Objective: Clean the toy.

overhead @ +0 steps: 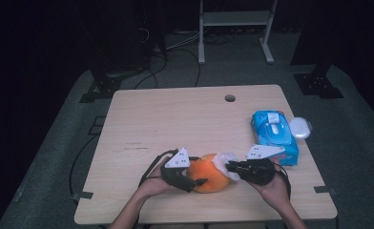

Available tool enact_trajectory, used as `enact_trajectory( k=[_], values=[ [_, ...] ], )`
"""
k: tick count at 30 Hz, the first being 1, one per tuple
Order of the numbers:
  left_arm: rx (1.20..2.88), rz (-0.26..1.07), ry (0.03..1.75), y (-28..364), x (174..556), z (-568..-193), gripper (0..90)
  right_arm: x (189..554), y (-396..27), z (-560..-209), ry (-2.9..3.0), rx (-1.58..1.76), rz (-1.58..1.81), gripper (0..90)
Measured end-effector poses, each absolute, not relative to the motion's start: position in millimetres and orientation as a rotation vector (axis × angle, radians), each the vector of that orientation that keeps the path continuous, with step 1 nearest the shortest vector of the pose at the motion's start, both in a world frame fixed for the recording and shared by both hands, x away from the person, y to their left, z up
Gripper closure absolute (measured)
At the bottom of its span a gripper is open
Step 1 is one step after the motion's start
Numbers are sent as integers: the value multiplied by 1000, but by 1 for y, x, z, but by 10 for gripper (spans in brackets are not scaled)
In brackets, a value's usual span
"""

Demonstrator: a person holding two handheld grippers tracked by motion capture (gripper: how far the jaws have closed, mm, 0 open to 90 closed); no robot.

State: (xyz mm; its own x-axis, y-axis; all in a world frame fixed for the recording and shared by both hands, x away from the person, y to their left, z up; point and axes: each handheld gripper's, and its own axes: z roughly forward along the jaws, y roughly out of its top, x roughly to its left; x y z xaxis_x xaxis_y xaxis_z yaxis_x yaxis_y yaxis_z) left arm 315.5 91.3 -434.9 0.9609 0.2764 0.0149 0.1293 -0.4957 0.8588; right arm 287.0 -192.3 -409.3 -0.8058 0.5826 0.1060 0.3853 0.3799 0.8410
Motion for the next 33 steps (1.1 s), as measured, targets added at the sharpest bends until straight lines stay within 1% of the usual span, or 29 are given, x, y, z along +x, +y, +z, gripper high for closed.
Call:
enact_trajectory(
  k=[2,5,12,16,21,25,27,31,33],
  values=[
    [2082,166,317,94,318,-437,235,283,-185,-406,2442,813,1450,832],
    [2081,160,316,97,320,-438,235,278,-173,-409,2474,760,1405,831],
    [2075,157,319,98,321,-440,241,289,-191,-417,2454,866,1349,832],
    [2076,163,300,99,319,-440,242,284,-184,-411,2451,810,1354,830],
    [2093,196,248,94,314,-439,247,292,-194,-416,2450,902,1353,831],
    [2107,213,182,90,307,-439,246,294,-199,-407,2388,948,1446,829],
    [2113,212,182,89,306,-438,243,294,-195,-406,2395,934,1447,829],
    [2097,138,210,90,309,-430,160,295,-192,-415,2452,911,1439,832],
    [2073,77,277,92,314,-426,131,295,-194,-415,2467,894,1427,831]
  ],
)
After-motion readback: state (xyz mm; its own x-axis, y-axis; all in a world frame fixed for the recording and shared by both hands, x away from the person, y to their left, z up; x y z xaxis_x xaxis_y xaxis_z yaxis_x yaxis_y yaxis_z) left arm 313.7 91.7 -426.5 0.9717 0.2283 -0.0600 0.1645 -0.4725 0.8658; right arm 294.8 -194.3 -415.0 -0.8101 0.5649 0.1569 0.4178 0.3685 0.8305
